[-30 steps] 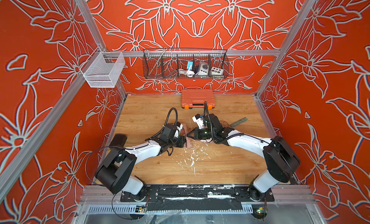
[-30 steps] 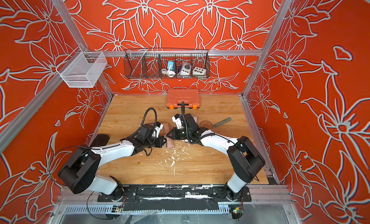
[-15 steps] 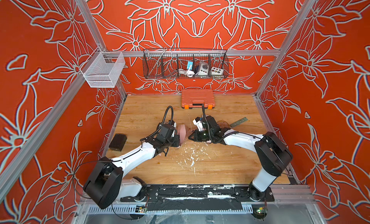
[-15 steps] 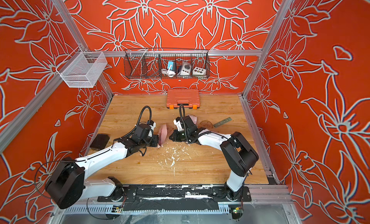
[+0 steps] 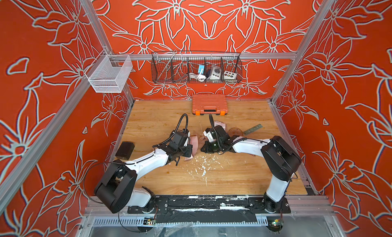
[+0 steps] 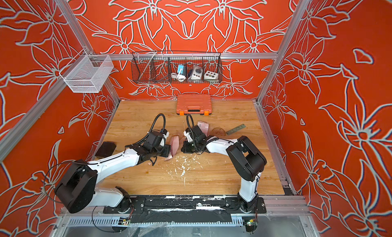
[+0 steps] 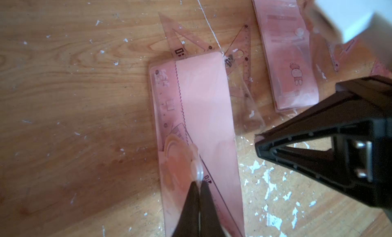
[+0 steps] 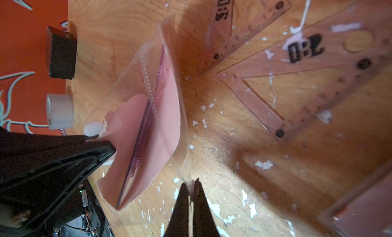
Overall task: Open the ruler set and take out the ruler
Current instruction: Open the ruler set bag, then take out the ruler from the ruler set bag.
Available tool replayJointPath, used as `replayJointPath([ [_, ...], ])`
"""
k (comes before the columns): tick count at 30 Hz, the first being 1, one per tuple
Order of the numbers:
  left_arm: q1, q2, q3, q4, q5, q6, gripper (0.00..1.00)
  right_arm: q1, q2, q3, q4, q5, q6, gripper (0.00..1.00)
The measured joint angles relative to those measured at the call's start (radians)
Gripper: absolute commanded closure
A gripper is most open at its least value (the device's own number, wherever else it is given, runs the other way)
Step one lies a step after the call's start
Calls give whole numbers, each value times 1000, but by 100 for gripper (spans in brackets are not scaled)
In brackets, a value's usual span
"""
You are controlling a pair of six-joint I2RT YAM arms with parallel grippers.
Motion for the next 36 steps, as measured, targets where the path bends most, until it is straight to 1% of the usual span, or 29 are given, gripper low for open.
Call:
replayJointPath([
  [2,-2,0,1,6,4,2,100,0,-31,0,-25,16,-23,76],
  [4,-4,3,0,3,4,8,100,-3,-82,0,-55,42,-45,72],
  [8,-6,20,0,4,8,17,100,-10,-185,2,-84,69,-66,70],
  [11,-6,29,0,4,12,19,100,-11,-207,4,-86,61,-71,72],
  [13,-6,30,0,4,13,19,100,-11,-203,4,-85,34,-68,73],
  [16,-6,30,-1,10,15,19,100,-11,-172,4,-37,-38,-39,74],
  [20,-6,30,-5,19,17,15,100,-11,-80,-8,99,-142,46,76],
  [23,-6,29,-6,26,21,14,100,-3,-16,-26,178,-191,97,76],
  [32,-7,11,-23,55,23,8,100,13,101,-23,304,-256,150,79],
  [36,-8,3,-48,71,24,5,100,16,157,-8,333,-271,165,78],
])
